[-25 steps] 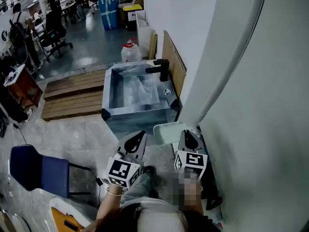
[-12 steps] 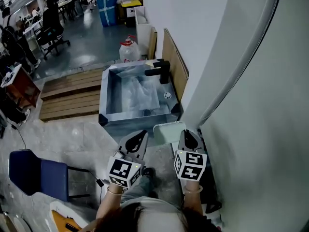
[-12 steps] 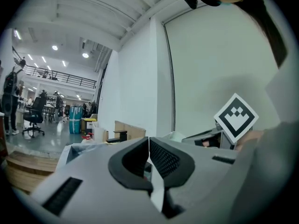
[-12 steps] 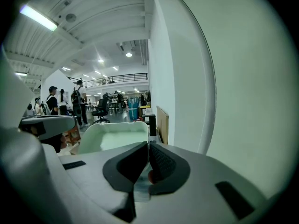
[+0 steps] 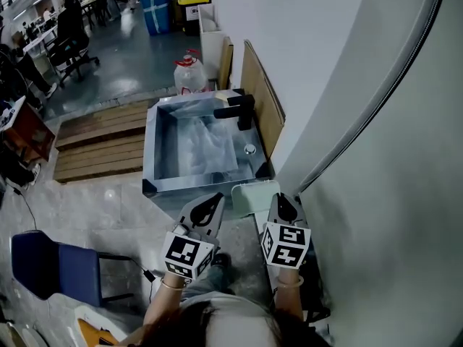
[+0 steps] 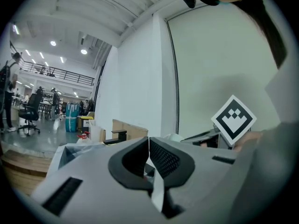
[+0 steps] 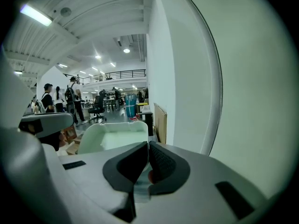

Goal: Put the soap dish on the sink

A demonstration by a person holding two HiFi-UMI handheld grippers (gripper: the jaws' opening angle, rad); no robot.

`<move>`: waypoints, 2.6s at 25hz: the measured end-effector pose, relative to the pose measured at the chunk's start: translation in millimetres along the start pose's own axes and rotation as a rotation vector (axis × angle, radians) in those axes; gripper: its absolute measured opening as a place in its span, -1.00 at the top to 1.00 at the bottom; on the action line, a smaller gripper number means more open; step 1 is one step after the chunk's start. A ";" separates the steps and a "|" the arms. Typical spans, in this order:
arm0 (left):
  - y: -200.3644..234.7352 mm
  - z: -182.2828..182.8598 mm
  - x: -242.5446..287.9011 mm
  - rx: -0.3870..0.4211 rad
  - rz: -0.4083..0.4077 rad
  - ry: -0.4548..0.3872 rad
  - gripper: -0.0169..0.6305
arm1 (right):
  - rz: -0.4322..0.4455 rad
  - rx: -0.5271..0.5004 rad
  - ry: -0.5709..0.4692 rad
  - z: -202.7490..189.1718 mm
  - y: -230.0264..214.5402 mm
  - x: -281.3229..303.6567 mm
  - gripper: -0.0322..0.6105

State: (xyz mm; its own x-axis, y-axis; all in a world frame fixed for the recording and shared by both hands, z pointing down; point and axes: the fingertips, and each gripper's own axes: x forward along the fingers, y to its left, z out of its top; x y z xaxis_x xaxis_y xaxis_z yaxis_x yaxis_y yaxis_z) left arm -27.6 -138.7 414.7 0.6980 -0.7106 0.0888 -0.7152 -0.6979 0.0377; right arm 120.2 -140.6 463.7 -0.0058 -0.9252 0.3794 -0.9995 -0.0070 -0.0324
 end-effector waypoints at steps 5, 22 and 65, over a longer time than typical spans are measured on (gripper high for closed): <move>16.7 4.0 19.4 -0.003 -0.009 -0.006 0.92 | -0.011 -0.004 0.008 8.9 -2.1 21.3 0.80; 59.5 23.0 73.8 -0.003 -0.080 -0.021 0.92 | -0.035 -0.026 0.013 39.1 0.3 77.8 0.80; 98.0 -31.0 190.4 -0.051 0.040 0.120 0.92 | 0.113 -0.027 0.332 -63.6 -35.7 232.9 0.80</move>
State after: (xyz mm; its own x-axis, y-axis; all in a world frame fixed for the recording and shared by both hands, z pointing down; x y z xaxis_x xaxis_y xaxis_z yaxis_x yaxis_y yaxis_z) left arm 34.1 -339.6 466.1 0.6622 -0.7195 0.2096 -0.7451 -0.6618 0.0822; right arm 152.4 -331.8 612.0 -0.1226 -0.7455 0.6552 -0.9923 0.1030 -0.0684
